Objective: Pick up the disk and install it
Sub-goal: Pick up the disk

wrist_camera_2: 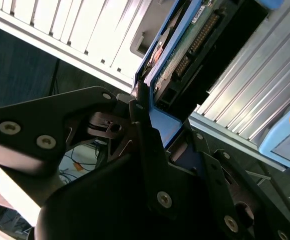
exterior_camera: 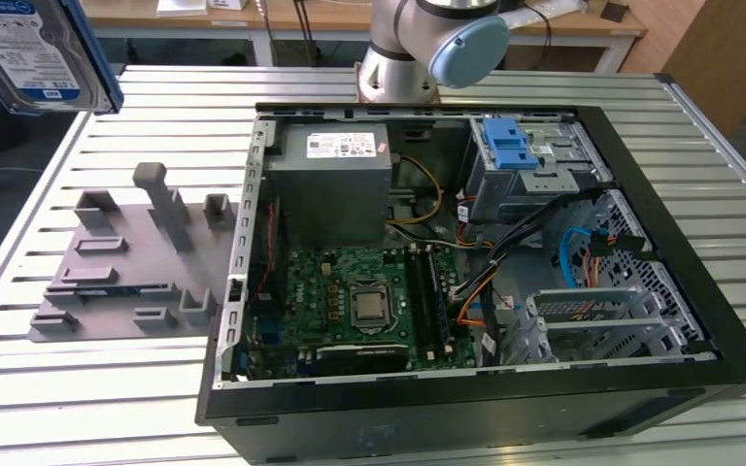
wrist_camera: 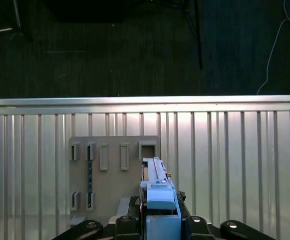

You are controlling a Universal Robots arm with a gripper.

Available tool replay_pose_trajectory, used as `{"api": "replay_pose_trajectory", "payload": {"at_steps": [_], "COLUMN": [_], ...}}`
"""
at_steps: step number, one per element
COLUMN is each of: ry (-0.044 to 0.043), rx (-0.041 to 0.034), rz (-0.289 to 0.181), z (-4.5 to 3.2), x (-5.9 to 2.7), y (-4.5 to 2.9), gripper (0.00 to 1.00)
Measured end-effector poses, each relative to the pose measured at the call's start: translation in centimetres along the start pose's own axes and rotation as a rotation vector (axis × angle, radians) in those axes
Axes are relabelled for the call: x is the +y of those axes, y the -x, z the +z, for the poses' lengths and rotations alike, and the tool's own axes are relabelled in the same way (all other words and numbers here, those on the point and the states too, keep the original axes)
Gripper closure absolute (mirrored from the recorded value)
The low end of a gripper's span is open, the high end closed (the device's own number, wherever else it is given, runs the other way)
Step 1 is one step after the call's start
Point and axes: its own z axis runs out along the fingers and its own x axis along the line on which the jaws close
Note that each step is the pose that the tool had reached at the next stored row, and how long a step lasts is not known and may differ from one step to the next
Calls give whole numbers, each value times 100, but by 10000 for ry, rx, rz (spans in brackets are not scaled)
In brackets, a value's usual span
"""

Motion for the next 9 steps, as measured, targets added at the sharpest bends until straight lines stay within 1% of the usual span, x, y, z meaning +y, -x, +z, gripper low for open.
{"api": "replay_pose_trajectory", "payload": {"at_steps": [3,7,9], "ry": [1,12,17], "rx": [-1,0,0], "rz": [1,2,1], "z": [-36,-52,-55], "x": [1,-2,-4], "y": [-16,-56,-88], "gripper": [64,64,64]}}
